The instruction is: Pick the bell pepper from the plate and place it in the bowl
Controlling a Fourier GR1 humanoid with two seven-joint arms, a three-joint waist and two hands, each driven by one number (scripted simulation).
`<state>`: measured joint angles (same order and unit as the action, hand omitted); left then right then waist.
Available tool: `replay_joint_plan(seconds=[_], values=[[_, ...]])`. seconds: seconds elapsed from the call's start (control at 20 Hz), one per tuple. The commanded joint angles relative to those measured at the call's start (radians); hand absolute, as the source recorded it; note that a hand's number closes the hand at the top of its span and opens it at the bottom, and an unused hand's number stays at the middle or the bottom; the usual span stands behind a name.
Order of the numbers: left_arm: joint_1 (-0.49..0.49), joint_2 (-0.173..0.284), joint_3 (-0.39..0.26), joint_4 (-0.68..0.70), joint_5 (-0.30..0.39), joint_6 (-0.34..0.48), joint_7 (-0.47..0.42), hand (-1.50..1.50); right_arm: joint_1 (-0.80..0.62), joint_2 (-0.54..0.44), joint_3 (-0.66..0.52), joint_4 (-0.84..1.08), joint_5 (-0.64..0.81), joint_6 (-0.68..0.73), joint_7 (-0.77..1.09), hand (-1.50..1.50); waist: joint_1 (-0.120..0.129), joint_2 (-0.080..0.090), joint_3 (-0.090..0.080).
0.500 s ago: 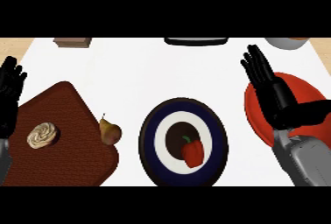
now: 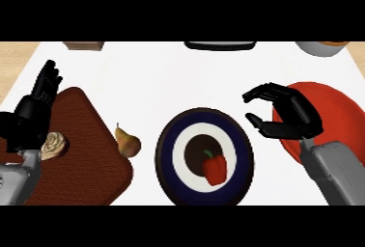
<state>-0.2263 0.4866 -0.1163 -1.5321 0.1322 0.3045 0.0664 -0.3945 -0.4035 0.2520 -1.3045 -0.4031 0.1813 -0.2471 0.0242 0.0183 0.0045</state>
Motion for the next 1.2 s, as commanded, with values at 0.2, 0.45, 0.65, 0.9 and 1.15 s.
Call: replay_joint_plan(seconds=[0.2,0.45,0.65,0.9,1.15], values=[[-0.024,-0.037,-0.067,-0.043,-0.06,0.033,0.089,0.0,-0.003,-0.094,0.029,0.193,0.146,0.359,-0.472,-1.5,-0.002,-0.01,0.0],[-0.02,-0.054,-0.062,-0.039,-0.075,0.039,0.085,0.0,-0.138,-0.235,0.041,0.227,0.27,0.408,-0.447,-1.5,-0.005,-0.015,-0.003],[-0.038,-0.045,-0.046,-0.04,-0.073,0.026,0.12,0.0,-0.172,-0.238,0.139,0.145,0.422,0.334,-0.385,-1.5,-0.01,-0.018,-0.004],[-0.045,-0.054,-0.039,-0.031,-0.088,0.023,0.115,0.0,-0.258,-0.219,0.219,0.045,0.518,0.347,-0.197,-1.5,-0.018,-0.02,-0.005],[0.023,-0.075,-0.047,-0.1,-0.109,0.027,0.13,0.0,-0.288,-0.139,0.268,-0.025,0.565,0.424,-0.07,-1.5,-0.018,-0.021,-0.005]])
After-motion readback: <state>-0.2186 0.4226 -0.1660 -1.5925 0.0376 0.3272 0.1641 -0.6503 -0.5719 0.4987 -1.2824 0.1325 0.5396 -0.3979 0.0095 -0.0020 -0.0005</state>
